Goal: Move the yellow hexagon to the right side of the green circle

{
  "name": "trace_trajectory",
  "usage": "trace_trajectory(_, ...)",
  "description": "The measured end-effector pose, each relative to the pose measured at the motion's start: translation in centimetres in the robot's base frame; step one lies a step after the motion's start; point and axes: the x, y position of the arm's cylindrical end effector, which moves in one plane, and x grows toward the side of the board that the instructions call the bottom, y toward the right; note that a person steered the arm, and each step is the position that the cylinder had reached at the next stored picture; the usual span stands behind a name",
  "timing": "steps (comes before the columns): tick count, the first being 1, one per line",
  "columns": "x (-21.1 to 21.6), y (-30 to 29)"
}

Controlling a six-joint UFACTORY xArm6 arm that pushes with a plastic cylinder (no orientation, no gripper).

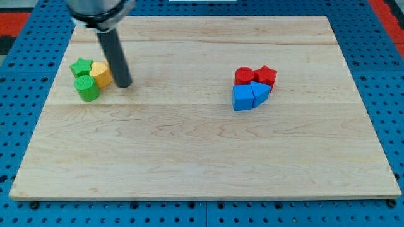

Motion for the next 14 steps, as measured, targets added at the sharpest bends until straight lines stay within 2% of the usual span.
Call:
trace_trajectory(1,-4.0,2.1)
trace_trajectory(2,-7.5,-0.4)
trace_trajectory(3,-8.1,-4.8)
trace_trajectory(5,-4.3,-8.9)
trace_trajectory(7,-7.8,-7.4)
trace_trajectory(8,-7.9,-5.9)
trace_trajectory(9,-5.7,-5.8)
trace_trajectory(11,-4.8,-7.6)
trace_trajectory(13,-6.1,-4.1)
trace_trajectory(14,-4.9,-3.1)
